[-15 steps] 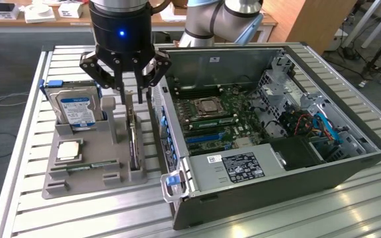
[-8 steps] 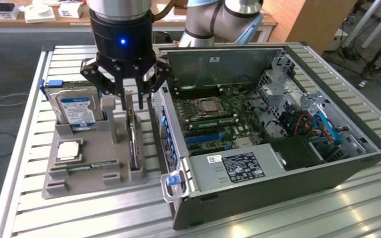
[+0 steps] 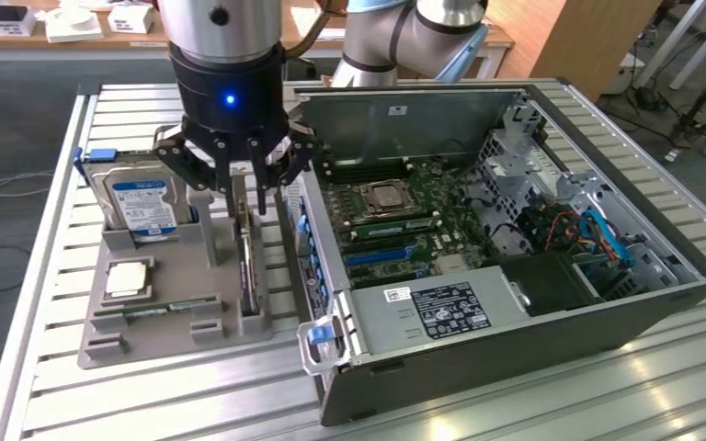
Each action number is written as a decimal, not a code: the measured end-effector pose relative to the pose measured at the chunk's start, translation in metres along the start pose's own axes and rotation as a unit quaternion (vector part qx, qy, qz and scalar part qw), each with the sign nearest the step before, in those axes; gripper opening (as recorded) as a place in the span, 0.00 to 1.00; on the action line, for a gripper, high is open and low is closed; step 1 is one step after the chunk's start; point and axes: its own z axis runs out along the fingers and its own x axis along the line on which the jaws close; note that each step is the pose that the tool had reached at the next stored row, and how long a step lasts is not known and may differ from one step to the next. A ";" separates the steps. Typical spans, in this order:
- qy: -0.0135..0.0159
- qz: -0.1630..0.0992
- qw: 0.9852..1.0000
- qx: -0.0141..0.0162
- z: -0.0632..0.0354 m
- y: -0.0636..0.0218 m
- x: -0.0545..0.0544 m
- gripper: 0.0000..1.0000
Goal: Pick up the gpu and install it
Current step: 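Pick up the gpu and move the gpu toward the slot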
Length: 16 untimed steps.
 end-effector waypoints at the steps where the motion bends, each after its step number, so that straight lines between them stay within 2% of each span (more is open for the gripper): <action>1: 0.000 0.000 1.000 0.000 0.0018 -0.0003 0.000 0.36; 16: 0.000 0.000 1.000 0.000 0.0278 -0.0031 0.001 0.36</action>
